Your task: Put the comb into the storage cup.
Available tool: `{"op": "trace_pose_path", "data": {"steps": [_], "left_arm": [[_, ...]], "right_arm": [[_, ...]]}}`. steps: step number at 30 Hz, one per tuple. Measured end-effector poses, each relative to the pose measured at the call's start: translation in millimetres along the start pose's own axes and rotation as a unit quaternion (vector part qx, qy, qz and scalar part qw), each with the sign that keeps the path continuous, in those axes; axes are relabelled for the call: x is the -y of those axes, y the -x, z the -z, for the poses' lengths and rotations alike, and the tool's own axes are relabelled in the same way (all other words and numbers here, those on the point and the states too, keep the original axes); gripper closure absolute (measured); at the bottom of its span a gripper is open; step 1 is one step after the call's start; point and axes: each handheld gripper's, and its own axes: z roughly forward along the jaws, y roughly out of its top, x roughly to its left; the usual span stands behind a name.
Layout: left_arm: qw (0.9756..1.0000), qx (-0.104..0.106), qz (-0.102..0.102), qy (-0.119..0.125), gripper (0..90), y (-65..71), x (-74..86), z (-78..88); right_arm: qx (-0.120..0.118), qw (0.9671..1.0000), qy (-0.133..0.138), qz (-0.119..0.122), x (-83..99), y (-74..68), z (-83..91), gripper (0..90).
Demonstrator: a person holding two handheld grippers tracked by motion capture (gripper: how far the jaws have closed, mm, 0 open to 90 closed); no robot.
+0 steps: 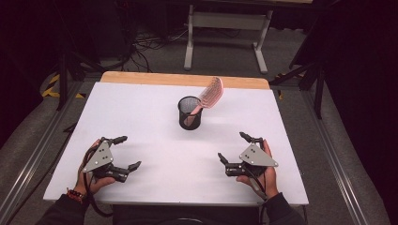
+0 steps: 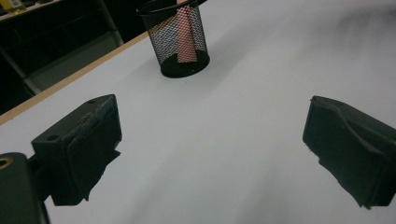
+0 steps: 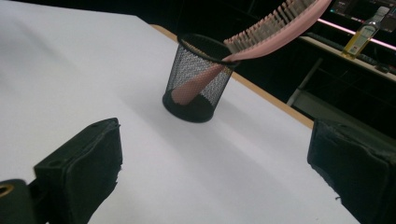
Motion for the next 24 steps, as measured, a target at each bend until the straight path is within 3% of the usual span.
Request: {"op": "trace_pose_path", "data": {"steps": [10,14,24], "left_arm": [[1.0,0.002,-0.002,-0.002,5.6,0.4,-0.2,-0.8],[1.0,0.002,0.0,-0.003,5.5,-0.2,0.3,-1.7],[1.0,0.001,0.0,-0.004,5.5,-1.7,0.3,-2.4]], "right_arm": [[-0.004,0.9997,-0.022,0.008,26.2,-4.3,6.8,3.7],[-0.008,0.9996,-0.025,-0.012,35.5,1.2,10.8,3.6],[0.009,0.9989,-0.034,-0.032,55.6,14.4,27.4,3.6]]}}
